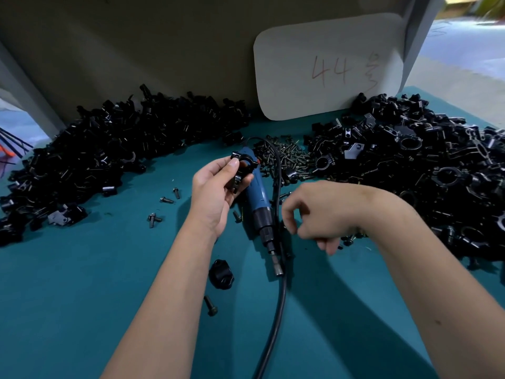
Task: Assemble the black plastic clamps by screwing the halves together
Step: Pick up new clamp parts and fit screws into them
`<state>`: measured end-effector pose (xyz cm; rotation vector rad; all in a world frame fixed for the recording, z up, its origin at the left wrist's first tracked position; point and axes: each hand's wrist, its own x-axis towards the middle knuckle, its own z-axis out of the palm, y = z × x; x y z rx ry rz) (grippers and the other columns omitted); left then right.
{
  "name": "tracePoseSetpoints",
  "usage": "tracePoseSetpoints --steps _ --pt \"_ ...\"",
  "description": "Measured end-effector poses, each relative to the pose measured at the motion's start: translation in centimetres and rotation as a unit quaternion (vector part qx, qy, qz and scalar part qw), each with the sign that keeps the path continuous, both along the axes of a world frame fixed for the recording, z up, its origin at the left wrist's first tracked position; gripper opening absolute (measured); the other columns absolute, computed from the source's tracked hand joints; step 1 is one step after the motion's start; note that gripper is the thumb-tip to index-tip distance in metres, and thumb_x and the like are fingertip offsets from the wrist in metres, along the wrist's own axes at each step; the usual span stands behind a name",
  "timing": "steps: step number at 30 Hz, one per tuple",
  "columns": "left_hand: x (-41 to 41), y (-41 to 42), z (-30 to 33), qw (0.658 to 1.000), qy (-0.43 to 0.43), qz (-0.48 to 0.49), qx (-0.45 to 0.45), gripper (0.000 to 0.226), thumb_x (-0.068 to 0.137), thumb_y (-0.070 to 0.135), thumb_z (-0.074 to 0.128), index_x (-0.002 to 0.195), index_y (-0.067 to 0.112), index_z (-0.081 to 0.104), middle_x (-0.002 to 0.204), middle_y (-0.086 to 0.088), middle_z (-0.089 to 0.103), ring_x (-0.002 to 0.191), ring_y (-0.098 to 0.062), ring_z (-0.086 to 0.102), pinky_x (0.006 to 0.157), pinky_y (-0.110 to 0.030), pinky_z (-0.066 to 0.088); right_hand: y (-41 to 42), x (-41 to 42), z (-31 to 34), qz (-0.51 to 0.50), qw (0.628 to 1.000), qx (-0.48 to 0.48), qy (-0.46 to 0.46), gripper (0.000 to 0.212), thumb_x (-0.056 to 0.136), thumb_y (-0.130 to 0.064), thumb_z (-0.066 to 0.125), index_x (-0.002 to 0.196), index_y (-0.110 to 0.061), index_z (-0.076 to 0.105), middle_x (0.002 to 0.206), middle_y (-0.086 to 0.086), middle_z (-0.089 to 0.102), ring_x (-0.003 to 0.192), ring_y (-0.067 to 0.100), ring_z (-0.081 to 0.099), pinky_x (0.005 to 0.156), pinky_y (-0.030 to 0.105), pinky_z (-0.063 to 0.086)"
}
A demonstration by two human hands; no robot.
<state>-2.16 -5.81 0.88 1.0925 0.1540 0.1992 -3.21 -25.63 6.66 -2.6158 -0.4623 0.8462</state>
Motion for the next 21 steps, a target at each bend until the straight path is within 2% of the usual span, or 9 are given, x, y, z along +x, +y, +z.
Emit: tracePoseSetpoints --steps 4,8,11,16,20,21 --pt "-0.2 -0.1 -0.1 1.0 0.001 -0.007 0.013 0.035 0.1 0.004 0.063 0.073 0.016 0.081 0.09 -0.008 0.079 0.076 -0.019 0.075 0.071 -0.023 0.06 0.6 -0.9 -0.6 0.001 1.0 -0.006 0.031 0.007 0.091 -0.009 0.077 0.086 -0.011 0.074 0.068 0.003 0.076 0.059 0.015 0.076 0.046 0.016 0.047" --pt "-0.2 -0.1 -0.3 1.0 0.003 -0.003 0.014 0.024 0.1 0.004 0.062 0.083 0.012 0.076 0.09 -0.009 0.079 0.077 -0.02 0.075 0.071 -0.023 0.06 1.3 -1.3 -1.0 -0.005 1.0 -0.013 0.007 0.021 0.081 -0.02 0.089 0.088 -0.006 0.074 0.07 0.005 0.077 0.059 0.016 0.076 0.043 0.015 0.047" --pt "-0.1 0.0 -0.3 1.0 0.003 0.001 0.011 0.017 0.1 0.004 0.062 0.088 0.009 0.074 0.09 -0.009 0.079 0.077 -0.019 0.075 0.072 -0.023 0.06 1.9 -1.5 -1.3 0.007 1.0 -0.017 -0.019 0.028 0.079 -0.022 0.091 0.086 -0.003 0.072 0.071 0.008 0.076 0.054 0.022 0.074 0.048 0.024 0.055" --pt "0.0 0.2 -0.2 1.0 0.005 0.008 -0.001 0.017 0.1 0.004 0.062 0.088 0.008 0.073 0.091 -0.01 0.078 0.077 -0.021 0.075 0.071 -0.024 0.06 2.2 -1.6 -1.3 0.02 0.999 -0.028 -0.033 0.024 0.083 -0.018 0.086 0.078 -0.005 0.068 0.072 0.008 0.072 0.053 0.026 0.074 0.043 0.024 0.051" --pt "0.0 0.3 -0.1 1.0 0.005 0.012 -0.004 0.015 0.101 0.004 0.061 0.091 0.008 0.071 0.091 -0.009 0.078 0.076 -0.02 0.074 0.072 -0.024 0.06 3.0 -1.1 -1.6 0.023 0.995 -0.04 -0.084 0.022 0.093 0.0 0.057 0.074 -0.01 0.051 0.082 0.017 0.07 0.054 0.027 0.074 0.044 0.028 0.05" --pt "0.0 0.3 -0.1 1.0 0.005 0.013 -0.003 0.015 0.101 0.004 0.061 0.09 0.008 0.071 0.09 -0.008 0.078 0.075 -0.019 0.074 0.072 -0.024 0.06 3.2 -1.1 -1.7 0.022 0.995 -0.04 -0.086 0.022 0.094 -0.002 0.057 0.075 -0.01 0.049 0.081 0.017 0.069 0.054 0.027 0.074 0.043 0.028 0.049"
